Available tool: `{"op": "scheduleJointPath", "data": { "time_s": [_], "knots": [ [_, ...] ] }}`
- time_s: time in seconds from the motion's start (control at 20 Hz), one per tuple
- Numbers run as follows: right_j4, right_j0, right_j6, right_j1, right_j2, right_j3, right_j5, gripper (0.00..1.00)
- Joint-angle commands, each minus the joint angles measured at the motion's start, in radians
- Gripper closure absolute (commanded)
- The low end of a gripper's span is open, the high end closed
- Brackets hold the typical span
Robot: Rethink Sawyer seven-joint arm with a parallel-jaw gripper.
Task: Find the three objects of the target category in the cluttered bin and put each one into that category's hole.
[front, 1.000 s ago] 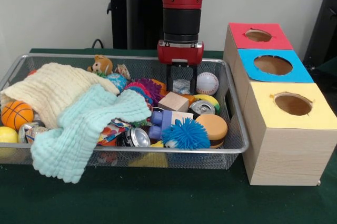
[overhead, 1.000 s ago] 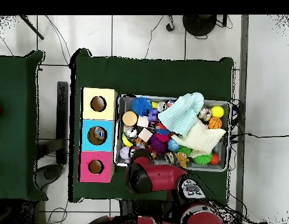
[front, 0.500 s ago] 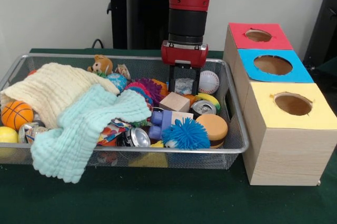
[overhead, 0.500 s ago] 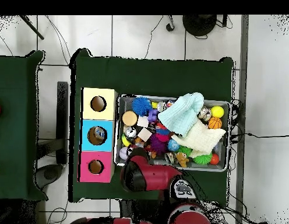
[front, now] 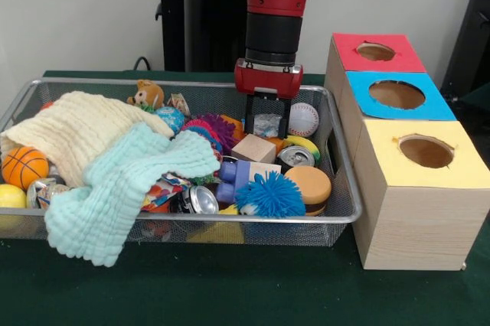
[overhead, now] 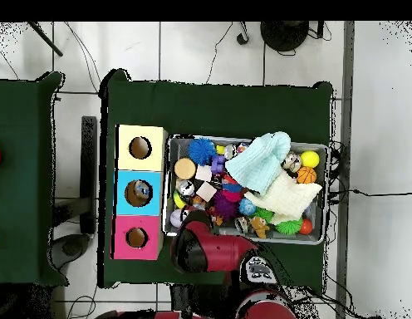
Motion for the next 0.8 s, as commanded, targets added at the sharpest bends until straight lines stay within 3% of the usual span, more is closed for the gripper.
{"op": "scheduleJointPath", "data": {
  "time_s": [0.05,0.8],
  "knots": [
    [0.074,0.026,0.172,0.060,0.047,-0.082,-0.022,0.00],
    [0.236,0.154,0.196,0.059,-0.012,-0.048,-0.010,0.00]
  ]
}}
